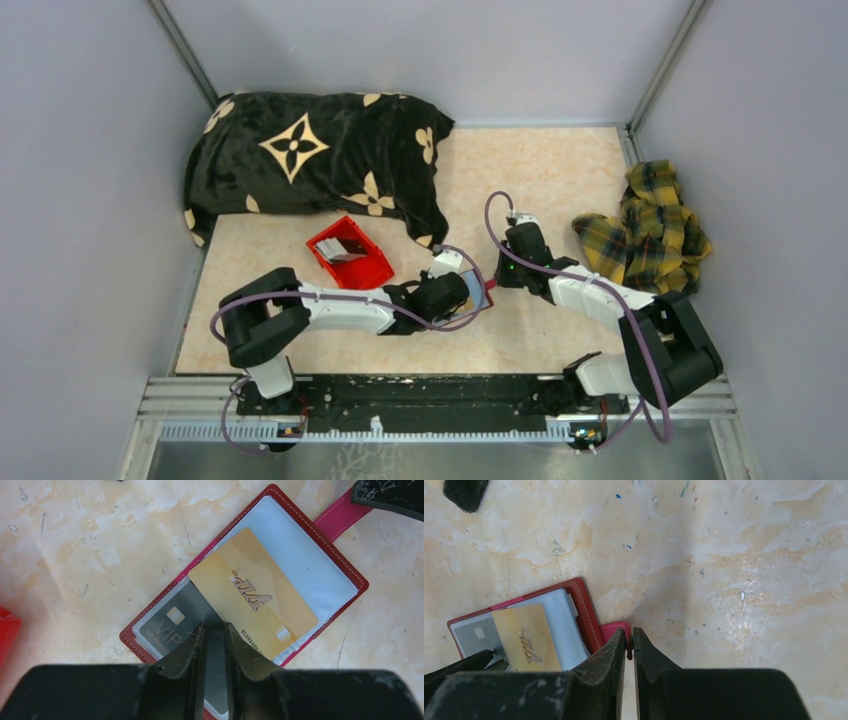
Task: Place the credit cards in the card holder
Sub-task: Insert the credit card into the card holder.
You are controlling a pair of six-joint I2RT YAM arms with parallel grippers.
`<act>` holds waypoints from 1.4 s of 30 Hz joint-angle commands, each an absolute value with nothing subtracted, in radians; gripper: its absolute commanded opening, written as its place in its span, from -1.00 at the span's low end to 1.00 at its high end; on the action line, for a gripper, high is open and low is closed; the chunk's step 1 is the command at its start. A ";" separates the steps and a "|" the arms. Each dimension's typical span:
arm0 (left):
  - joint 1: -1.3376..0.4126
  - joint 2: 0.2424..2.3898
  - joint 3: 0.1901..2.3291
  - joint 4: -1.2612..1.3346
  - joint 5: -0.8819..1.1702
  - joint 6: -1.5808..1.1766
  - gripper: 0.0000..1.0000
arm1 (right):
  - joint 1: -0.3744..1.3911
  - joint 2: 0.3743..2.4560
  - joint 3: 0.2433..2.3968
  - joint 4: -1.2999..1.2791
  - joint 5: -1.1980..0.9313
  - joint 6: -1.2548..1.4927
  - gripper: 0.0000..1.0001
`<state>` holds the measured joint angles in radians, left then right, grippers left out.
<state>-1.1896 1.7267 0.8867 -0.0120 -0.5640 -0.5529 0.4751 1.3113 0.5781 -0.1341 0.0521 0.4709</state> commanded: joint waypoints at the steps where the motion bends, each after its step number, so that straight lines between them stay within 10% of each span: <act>1: -1.194 1.770 0.918 -0.056 -0.533 -0.536 -0.51 | 0.479 1.306 0.607 -0.085 0.049 0.457 -0.79; 42: -1.196 1.592 0.775 0.161 -0.553 -0.621 -0.42 | 0.481 1.299 0.583 -0.058 0.025 0.465 -0.79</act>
<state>-1.1896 1.6390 0.8013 0.0986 -0.5232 -0.6090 0.4751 1.3113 0.5766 -0.1040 0.0311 0.4717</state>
